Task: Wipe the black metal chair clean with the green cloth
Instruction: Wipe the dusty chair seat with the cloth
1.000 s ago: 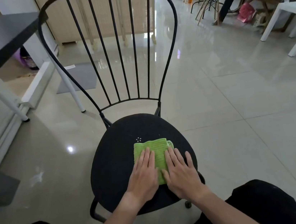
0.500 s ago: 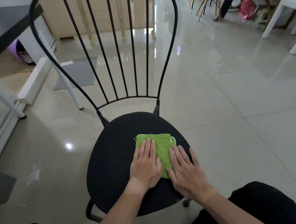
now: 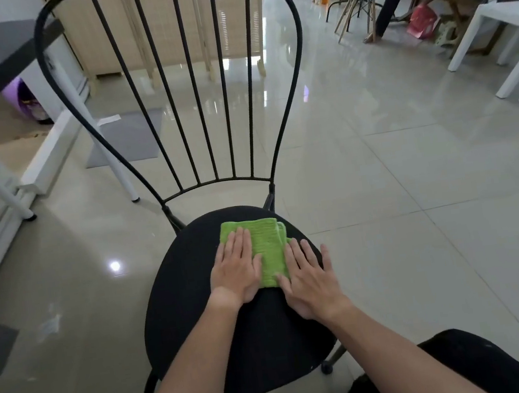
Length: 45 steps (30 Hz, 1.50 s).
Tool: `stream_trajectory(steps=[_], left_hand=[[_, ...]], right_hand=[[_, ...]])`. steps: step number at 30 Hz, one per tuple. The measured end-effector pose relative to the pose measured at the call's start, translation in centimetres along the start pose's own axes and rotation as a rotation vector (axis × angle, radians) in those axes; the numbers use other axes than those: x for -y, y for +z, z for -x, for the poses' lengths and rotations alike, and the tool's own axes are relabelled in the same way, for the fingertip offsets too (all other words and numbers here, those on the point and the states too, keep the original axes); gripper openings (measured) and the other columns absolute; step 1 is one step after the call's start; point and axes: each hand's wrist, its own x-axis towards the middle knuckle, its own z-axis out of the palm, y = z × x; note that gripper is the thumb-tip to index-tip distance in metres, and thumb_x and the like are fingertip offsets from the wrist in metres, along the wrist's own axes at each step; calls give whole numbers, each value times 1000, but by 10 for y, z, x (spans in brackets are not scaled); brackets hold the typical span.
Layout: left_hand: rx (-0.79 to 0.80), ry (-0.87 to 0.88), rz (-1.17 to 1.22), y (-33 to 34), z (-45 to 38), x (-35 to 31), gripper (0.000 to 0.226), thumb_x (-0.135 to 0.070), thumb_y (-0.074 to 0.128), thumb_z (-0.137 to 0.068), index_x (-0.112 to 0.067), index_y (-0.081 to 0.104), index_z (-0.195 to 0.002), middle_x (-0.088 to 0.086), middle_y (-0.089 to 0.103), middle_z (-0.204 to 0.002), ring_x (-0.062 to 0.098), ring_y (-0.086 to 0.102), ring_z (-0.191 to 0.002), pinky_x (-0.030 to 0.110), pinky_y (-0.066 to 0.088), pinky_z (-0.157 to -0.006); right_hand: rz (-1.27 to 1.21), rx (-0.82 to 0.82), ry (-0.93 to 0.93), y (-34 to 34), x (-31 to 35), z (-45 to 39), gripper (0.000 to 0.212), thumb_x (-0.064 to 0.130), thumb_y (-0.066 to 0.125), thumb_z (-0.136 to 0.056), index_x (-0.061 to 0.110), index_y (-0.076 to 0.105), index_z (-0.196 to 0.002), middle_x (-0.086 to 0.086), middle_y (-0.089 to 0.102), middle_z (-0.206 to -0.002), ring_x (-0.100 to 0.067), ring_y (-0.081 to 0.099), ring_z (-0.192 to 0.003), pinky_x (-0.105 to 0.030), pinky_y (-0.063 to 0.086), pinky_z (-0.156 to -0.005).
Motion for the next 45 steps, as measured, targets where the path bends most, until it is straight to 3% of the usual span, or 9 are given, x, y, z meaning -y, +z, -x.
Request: stream_trajectory(steps=[4, 8, 14, 20, 24, 28, 35, 41, 45], left_hand=[[12, -139, 20, -7, 12, 37, 65, -43, 15, -105, -9, -9, -156, 7, -9, -166, 20, -10, -152, 39, -5, -124], [19, -158, 56, -7, 14, 27, 67, -44, 16, -104, -10, -9, -156, 7, -10, -166, 22, -11, -152, 42, -6, -124], [20, 111, 5, 11, 44, -48, 78, -53, 3, -92, -10, 4, -157, 9, 1, -165, 26, -3, -153, 45, -5, -124], [-59, 354, 21, 32, 105, -70, 86, -65, 34, -91, -9, 23, -156, 8, 20, -164, 24, 10, -152, 45, 7, -118], [-38, 439, -32, 36, 141, -59, 105, -79, 41, -82, -5, 26, -154, 8, 21, -163, 25, 17, -151, 45, 11, -116], [-76, 447, -141, 45, 166, -37, 82, -59, 50, -86, -6, 41, -148, 10, 40, -155, 27, 39, -143, 46, 19, -116], [-187, 511, -152, 40, 207, 13, 66, -51, 45, -92, -12, 49, -144, 4, 46, -152, 21, 46, -138, 42, 29, -108], [-191, 412, -166, 32, 230, 63, 66, -49, 47, -92, -9, 48, -145, 6, 44, -153, 22, 43, -140, 41, 30, -110], [-123, 279, -106, 23, 235, 83, 57, -44, 28, -103, -10, 53, -140, 5, 49, -149, 22, 48, -136, 39, 27, -112]], right_hand=[[-19, -23, 5, -3, 14, -8, 70, 48, 28, -91, 2, 51, -139, -15, 51, -144, -29, 47, -135, -52, 14, -112], [-58, -16, 75, -16, 1, -4, 81, 48, 1, -87, 6, 19, -154, -11, 21, -162, -23, 16, -150, -50, -1, -118], [-92, 31, 194, -24, -31, 14, 74, 44, 1, -92, 8, 9, -155, -7, 11, -165, -20, 5, -152, -52, 1, -120], [-130, 73, 234, -23, -43, 40, 63, 39, 19, -102, 9, 7, -156, -5, 8, -165, -19, 1, -152, -50, -2, -121], [-101, 59, 171, -14, -31, 59, 79, 47, -7, -88, 9, 7, -156, -6, 8, -165, -20, 1, -152, -50, -2, -120], [5, 70, 20, 5, -19, 72, 103, 45, -38, -82, 4, 25, -152, -16, 11, -163, -31, 5, -151, -56, 6, -120], [-58, -44, -12, 6, 22, 102, 64, 42, 31, -94, 2, 50, -140, -15, 52, -143, -28, 49, -134, -43, 20, -112], [-65, -93, -188, 8, 55, 124, 61, 39, 40, -92, 3, 51, -139, -14, 51, -145, -26, 46, -136, -43, 20, -112], [4, -130, -513, 14, 85, 129, 54, 38, 41, -94, 10, 55, -137, -8, 53, -144, -24, 46, -136, -45, 21, -112]])
